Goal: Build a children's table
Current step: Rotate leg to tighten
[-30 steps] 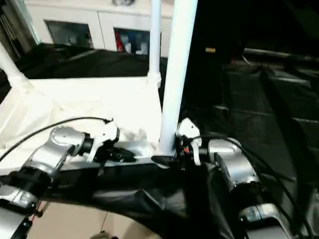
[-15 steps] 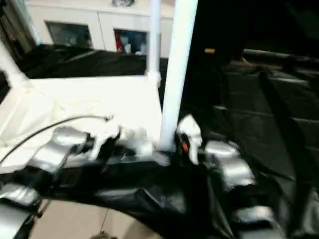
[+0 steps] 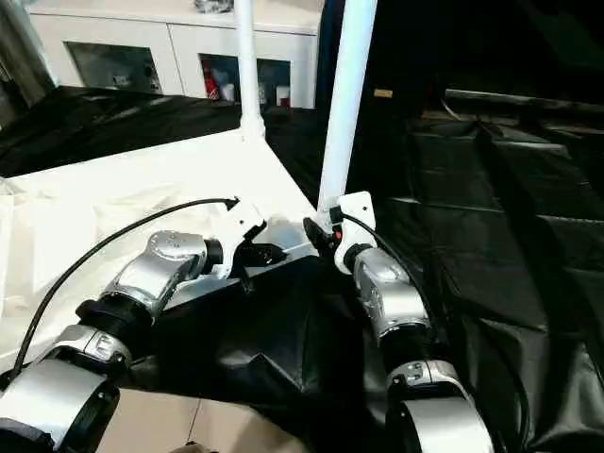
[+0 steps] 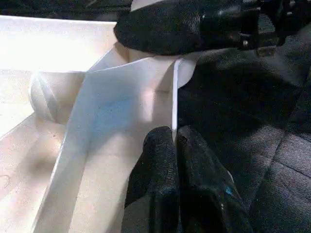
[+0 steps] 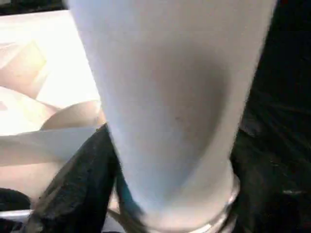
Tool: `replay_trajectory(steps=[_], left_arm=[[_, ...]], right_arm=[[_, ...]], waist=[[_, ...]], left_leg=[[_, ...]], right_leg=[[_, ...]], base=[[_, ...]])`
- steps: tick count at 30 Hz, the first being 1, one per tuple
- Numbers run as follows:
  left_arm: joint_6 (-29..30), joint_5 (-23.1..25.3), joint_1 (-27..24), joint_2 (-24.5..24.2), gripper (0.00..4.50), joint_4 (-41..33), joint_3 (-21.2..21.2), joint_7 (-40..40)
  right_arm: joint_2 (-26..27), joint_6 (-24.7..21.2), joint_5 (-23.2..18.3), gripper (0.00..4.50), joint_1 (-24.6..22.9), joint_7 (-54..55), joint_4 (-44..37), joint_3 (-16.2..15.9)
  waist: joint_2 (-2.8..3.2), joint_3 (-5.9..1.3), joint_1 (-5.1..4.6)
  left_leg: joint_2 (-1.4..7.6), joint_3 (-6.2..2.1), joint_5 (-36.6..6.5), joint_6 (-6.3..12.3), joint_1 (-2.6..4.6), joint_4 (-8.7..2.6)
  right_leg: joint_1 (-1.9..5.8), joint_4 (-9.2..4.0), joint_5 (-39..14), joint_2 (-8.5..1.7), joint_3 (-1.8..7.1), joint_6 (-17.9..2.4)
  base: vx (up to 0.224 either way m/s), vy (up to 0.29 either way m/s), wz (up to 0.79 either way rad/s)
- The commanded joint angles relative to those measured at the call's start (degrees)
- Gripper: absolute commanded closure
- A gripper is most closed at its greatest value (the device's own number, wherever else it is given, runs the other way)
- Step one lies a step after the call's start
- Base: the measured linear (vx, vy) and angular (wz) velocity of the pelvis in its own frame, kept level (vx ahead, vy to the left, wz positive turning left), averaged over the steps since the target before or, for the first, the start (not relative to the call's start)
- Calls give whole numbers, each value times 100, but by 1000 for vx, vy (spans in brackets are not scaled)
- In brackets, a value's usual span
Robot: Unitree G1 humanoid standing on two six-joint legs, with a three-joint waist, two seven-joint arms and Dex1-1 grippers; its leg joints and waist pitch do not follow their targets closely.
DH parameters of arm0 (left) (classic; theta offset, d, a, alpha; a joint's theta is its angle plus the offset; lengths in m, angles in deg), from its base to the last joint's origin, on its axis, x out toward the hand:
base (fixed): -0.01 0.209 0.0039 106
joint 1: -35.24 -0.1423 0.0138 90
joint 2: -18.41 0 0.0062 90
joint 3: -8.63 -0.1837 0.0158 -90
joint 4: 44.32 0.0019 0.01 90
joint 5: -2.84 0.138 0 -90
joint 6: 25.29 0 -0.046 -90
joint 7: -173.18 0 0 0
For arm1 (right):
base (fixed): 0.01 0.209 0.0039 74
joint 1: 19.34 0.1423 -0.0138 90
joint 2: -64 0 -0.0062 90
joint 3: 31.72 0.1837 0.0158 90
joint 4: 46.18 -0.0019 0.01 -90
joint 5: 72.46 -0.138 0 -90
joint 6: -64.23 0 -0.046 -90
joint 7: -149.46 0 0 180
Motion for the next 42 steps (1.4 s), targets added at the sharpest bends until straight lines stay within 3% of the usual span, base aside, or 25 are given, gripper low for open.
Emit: replay_trajectory(steps=[1, 6, 10, 13, 16, 20, 23, 28, 37, 40, 41, 42], left_arm=[[-358, -200, 150, 285, 450, -320, -131, -253], [-466, -282, -115, -19, 450, -564, -175, -844], [-559, -387, -287, -266, 450, -773, -214, -1362], [-607, -423, -412, -523, 450, -947, -283, -1765], [-662, -460, -514, -762, 450, -1060, -320, -2111], [-632, -529, -688, -992, 450, -1316, -336, -2544], [-544, -615, -828, -1182, 450, -1521, -379, -2870], [-473, -677, -958, -1318, 450, -1681, -426, -3054], [-444, -630, -981, -1301, 450, -1729, -439, -2971], [-308, -588, -842, -1105, 450, -1569, -355, -2500], [-202, -510, -632, -833, 450, -1324, -222, -1872], [-190, -498, -597, -791, 450, -1285, -202, -1779]], right_arm=[[475, -58, -190, 87, 62, -731, 39, -463], [55, 16, -159, 28, -72, -1448, -181, -634], [-352, -73, -340, 28, -283, -2474, -607, -789], [-762, -194, -358, 28, -429, -3171, -916, -967], [-1058, -251, -335, 28, -523, -3731, -1087, -1086], [-1360, -397, -426, 28, -638, -4278, -1338, -1208], [-1554, -443, -435, 28, -705, -4536, -1463, -1249], [-1636, -447, -420, 69, -724, -4611, -1460, -1237], [-1596, -614, -484, 152, -864, -4675, -1664, -1381], [-1425, -696, -470, 166, -912, -4365, -1645, -1328], [-1155, -695, -315, 175, -850, -3654, -1435, -1224], [-1109, -676, -282, 175, -836, -3530, -1390, -1209]], waist=[[-2, -395, 15], [-12, -390, -14], [-8, -405, 9], [1, -408, 54], [-11, -394, 104], [-27, -380, 169], [-33, -383, 191], [-32, -378, 212], [-30, -389, 216], [-32, -386, 217], [-42, -370, 194], [-39, -365, 201]], left_leg=[[241, -85, -940, 371, 15, -410], [247, -92, -953, 399, -11, -408], [272, -80, -781, 559, -15, -392], [286, -74, -751, 576, -4, -384], [290, -58, -833, 571, 0, -384], [306, -67, -934, 432, 23, -406], [304, -59, -900, 458, 21, -404], [303, -61, -932, 356, 30, -413], [291, -67, -815, 386, 8, -402], [290, -66, -846, 357, 19, -403], [276, -61, -872, 300, 31, -410], [269, -64, -938, 252, 56, -413]], right_leg=[[336, -406, -1266, -434, 364, -1188], [364, -406, -1350, -439, 366, -1157], [363, -345, -920, -428, 376, -1300], [359, -329, -873, -425, 361, -1372], [342, -345, -1052, -427, 367, -1315], [333, -374, -1378, -439, 376, -1212], [310, -371, -1428, -430, 377, -1153], [299, -377, -1515, -435, 381, -1143], [315, -367, -1424, -432, 374, -1097], [304, -382, -1473, -435, 375, -1096], [281, -406, -1577, -422, 380, -1065], [273, -434, -1724, -434, 379, -1035]], base=[[0, 0, 0], [0, 0, 0], [0, 0, 0], [0, 0, 0], [0, 0, 0], [0, 0, 0], [0, 0, 0], [0, 0, 0], [0, 0, 0], [0, 0, 0], [0, 0, 0], [0, 0, 0]])
